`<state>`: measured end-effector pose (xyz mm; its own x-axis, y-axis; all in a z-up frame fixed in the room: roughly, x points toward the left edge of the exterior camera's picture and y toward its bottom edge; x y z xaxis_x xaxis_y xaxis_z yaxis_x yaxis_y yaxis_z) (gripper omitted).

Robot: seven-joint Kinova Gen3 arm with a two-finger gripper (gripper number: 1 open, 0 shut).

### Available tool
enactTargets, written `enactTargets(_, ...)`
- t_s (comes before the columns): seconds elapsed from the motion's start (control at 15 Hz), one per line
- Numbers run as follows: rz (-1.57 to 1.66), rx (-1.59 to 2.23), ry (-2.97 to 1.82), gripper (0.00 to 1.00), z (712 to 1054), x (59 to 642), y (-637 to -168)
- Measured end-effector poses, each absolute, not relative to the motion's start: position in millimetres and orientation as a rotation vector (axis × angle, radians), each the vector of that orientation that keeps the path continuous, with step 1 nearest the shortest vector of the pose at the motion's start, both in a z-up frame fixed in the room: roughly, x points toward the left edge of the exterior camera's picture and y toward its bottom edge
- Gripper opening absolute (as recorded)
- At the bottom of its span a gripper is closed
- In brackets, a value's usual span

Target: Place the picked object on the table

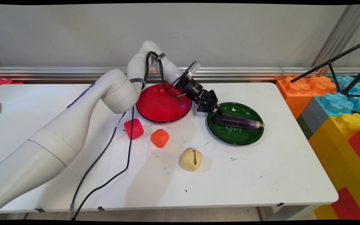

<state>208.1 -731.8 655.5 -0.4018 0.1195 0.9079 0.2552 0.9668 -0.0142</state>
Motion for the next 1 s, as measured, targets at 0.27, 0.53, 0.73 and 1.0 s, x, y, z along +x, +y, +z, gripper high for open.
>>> enactTargets(0.27,-0.143,-0.386,-1.997,0.00,678,201,-727)
enactTargets(0.53,-0.139,-0.489,-1.996,0.00,700,196,-720)
enactTargets(0.73,-0.131,-0.513,-1.995,0.00,714,200,-713)
enactTargets(1.0,-0.121,-0.530,-1.991,0.00,731,205,-707)
